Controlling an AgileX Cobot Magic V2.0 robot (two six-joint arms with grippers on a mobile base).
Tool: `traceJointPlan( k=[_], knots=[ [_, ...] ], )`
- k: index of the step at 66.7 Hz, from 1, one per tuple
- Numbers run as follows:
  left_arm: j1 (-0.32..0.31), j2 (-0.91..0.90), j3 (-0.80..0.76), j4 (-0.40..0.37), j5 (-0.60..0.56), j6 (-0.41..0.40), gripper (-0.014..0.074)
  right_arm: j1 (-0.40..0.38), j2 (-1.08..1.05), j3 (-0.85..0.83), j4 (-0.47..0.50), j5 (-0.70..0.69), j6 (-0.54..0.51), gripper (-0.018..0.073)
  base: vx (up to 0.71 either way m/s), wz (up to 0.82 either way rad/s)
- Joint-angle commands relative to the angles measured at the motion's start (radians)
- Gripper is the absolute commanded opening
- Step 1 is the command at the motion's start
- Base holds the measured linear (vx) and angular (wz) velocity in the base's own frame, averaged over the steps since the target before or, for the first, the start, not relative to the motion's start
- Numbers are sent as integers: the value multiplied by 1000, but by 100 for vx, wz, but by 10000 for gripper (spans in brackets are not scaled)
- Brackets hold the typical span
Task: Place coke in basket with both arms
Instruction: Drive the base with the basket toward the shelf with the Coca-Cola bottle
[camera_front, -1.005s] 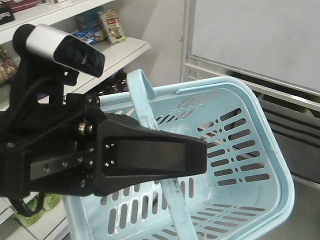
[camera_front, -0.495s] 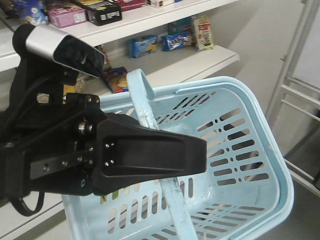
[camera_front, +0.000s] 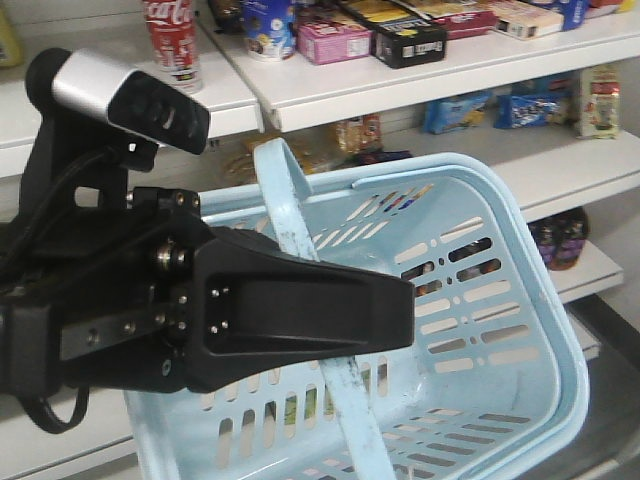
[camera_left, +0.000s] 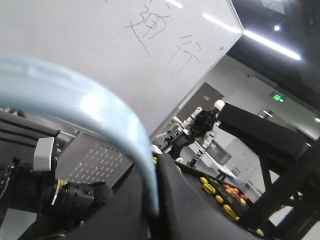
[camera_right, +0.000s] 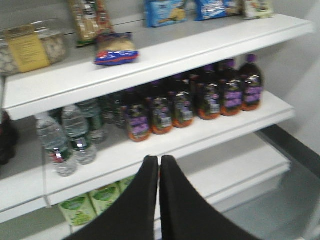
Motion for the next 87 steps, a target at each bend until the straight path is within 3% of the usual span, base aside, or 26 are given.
traceJointPlan(
  k=[1, 51, 87],
  knots=[
    [-6, -27, -33, -89, -187, 9, -6, -7, -18, 11, -7, -71, -8, -4, 11, 60],
    [-6, -27, -33, -89, -187, 9, -6, -7, -18, 11, -7, -72, -8, -4, 12, 68],
    [-6, -27, -33, -89, -187, 9, -6, -7, -18, 11, -7, -72, -8, -4, 8, 24]
  ],
)
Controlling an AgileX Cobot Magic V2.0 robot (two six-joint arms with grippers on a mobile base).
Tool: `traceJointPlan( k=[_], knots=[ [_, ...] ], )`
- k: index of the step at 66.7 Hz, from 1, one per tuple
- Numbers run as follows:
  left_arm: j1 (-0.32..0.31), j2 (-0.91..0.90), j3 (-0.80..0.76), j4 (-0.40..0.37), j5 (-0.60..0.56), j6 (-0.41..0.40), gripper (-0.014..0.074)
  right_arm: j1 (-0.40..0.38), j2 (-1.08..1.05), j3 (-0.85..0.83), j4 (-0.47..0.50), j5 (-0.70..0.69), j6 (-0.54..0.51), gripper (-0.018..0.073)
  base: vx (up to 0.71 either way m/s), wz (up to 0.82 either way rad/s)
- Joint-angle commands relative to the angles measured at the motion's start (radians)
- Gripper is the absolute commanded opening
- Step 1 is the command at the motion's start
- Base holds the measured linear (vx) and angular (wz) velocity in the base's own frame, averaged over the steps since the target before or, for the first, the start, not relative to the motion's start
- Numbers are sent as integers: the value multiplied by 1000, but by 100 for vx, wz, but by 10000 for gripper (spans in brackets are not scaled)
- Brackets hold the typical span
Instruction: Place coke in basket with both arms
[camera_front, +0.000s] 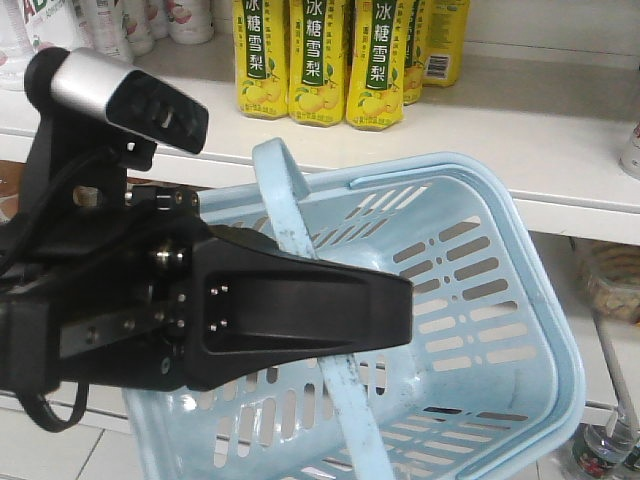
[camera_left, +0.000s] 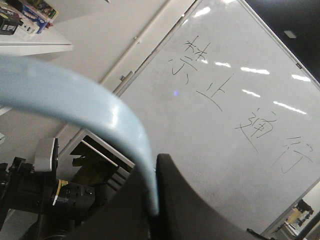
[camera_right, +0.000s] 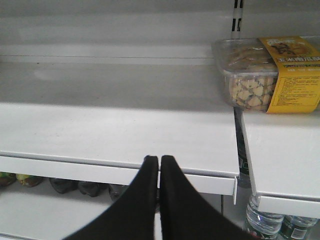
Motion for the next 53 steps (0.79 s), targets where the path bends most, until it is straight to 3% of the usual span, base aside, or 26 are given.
traceJointPlan(
  k=[1, 53],
  knots=[
    [-6, -27, -33, -89, -187, 9, -6, -7, -18, 11, -7, -72, -8, -4, 5, 0],
    [-6, -27, -33, -89, -187, 9, -6, -7, -18, 11, -7, -72, -8, -4, 6, -17]
  ],
)
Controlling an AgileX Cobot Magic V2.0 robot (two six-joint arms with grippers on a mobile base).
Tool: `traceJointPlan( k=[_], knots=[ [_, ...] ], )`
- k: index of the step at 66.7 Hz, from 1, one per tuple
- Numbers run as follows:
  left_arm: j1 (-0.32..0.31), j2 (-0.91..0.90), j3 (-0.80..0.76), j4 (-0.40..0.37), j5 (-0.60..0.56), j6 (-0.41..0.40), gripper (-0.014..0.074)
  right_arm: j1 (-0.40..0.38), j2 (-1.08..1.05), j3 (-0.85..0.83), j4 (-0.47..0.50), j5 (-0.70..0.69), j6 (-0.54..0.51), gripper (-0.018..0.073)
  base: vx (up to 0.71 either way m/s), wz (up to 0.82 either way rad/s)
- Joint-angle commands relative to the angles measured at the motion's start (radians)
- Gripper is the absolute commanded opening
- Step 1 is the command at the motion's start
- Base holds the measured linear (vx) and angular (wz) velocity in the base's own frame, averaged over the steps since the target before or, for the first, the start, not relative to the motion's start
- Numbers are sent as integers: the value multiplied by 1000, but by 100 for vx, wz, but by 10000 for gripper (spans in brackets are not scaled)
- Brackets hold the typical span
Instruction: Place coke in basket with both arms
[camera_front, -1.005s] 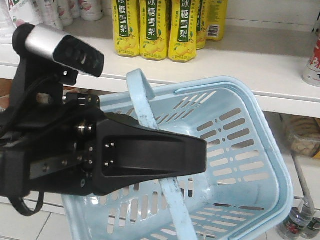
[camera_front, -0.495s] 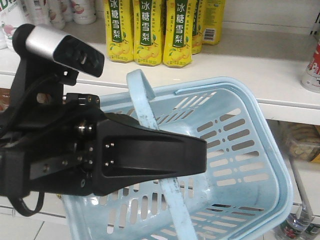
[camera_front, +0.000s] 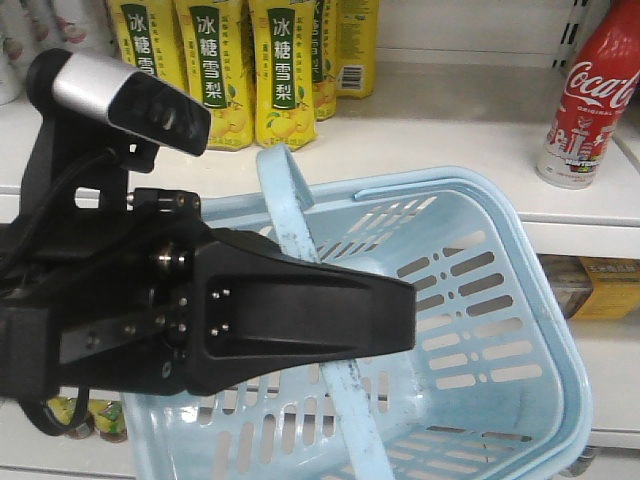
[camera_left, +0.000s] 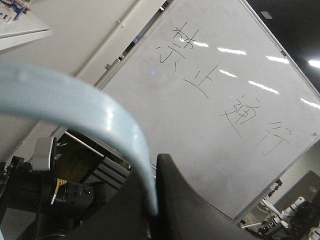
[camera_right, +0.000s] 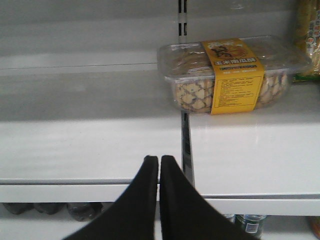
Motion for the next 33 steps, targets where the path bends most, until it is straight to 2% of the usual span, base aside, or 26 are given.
traceJointPlan(
  k=[1, 33],
  knots=[
    [-6, -27, -33, -89, -187, 9, -6, -7, -18, 11, -7, -72, -8, -4, 7, -22],
    [-6, -27, -33, -89, -187, 9, -6, -7, -18, 11, -7, -72, -8, -4, 4, -14]
  ],
)
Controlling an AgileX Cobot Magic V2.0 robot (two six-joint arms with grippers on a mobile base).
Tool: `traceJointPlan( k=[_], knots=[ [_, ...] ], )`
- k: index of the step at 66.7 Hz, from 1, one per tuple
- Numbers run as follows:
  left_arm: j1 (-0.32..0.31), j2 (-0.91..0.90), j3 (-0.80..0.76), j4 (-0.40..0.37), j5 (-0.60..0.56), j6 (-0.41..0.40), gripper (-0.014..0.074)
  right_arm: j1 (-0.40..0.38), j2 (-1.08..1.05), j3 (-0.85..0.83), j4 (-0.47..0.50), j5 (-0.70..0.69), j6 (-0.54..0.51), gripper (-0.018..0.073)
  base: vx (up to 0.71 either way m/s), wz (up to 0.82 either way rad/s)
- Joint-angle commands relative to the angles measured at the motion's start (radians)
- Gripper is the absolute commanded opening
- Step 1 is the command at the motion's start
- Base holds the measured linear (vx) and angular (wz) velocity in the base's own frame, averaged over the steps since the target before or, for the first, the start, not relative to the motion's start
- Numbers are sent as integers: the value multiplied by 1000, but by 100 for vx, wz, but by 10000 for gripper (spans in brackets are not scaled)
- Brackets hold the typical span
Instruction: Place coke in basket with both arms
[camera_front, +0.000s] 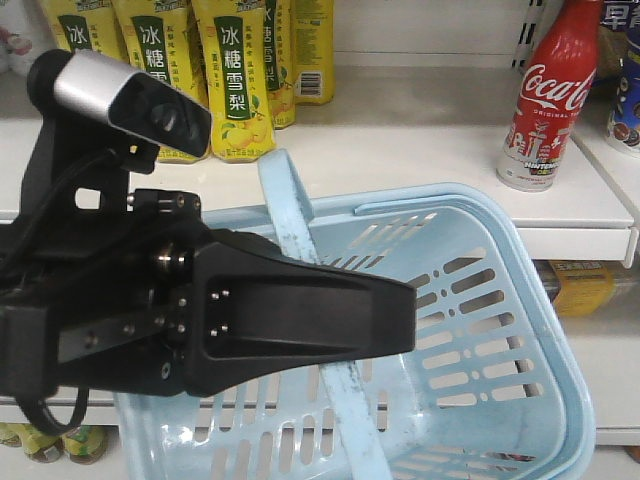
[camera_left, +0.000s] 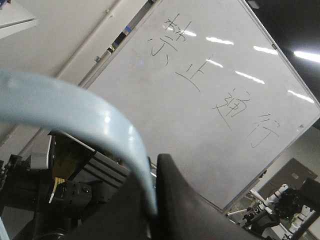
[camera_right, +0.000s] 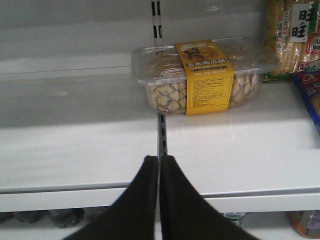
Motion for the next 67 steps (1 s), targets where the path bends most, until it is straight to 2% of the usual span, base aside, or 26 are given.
traceJointPlan(
  k=[1, 51, 58, 62, 67],
  knots=[
    [-6, -27, -33, -89, -184, 17, -6, -7, -18, 11, -7, -72, -8, -4, 1, -6],
    [-6, -27, -33, -89, -184, 17, -6, -7, -18, 11, -7, -72, -8, -4, 0, -1],
    [-6, -27, -33, -89, -184, 17, -6, -7, -18, 11, -42, -72, -8, -4, 0, 0],
    [-6, -27, -33, -89, -184, 17, -6, -7, -18, 11, -67, -85, -8, -4, 0, 0],
    [-6, -27, -33, -89, -184, 17, -6, -7, -18, 11, -52, -129, 0, -4, 0, 0]
  ],
)
